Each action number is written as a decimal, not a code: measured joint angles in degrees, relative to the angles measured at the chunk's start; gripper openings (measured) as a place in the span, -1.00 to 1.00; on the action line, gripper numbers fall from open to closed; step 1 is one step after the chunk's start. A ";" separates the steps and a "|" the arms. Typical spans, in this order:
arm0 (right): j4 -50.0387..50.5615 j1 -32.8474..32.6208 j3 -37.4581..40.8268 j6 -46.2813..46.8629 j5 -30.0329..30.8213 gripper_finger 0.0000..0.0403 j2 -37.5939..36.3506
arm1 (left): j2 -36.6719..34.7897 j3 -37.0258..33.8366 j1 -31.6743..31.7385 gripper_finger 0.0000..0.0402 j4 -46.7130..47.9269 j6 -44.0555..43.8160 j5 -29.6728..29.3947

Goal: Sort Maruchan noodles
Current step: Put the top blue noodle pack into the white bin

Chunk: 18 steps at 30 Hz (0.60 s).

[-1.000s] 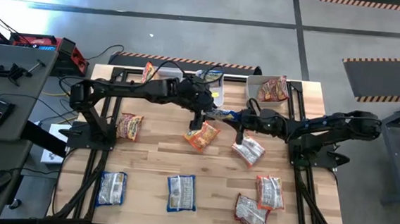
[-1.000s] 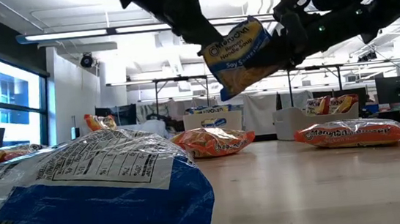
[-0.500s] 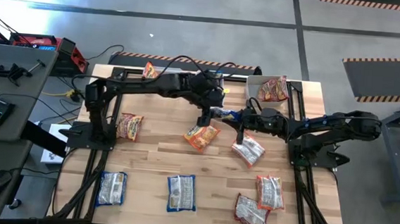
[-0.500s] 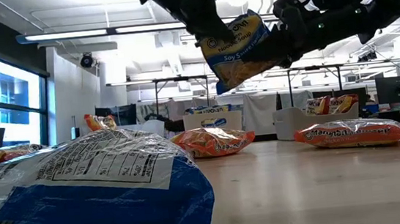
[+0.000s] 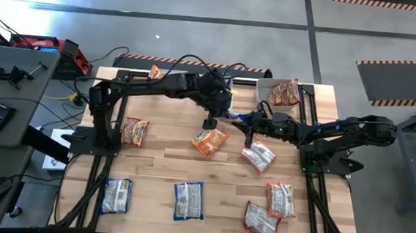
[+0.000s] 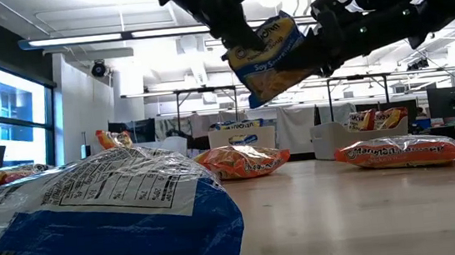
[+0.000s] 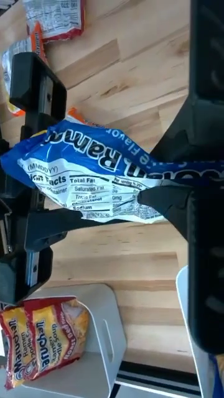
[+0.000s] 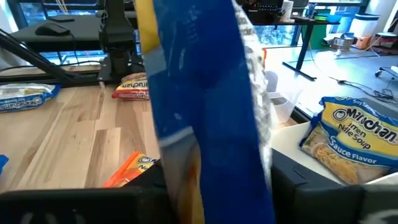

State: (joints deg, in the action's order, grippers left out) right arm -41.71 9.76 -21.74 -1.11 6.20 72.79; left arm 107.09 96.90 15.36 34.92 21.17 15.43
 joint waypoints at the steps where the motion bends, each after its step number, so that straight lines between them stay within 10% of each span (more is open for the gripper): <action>1: 0.05 0.00 0.00 -0.25 0.11 -0.34 0.00 | -0.21 0.00 0.35 -0.94 0.58 0.14 0.05; 18: 8.76 -0.42 0.00 -0.43 5.55 -0.28 -5.07 | 0.47 1.90 16.13 -0.96 8.83 7.28 -5.77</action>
State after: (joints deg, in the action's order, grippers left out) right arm -32.95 9.34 -21.74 -1.54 11.75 67.72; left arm 107.56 98.80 31.49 43.75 28.45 9.66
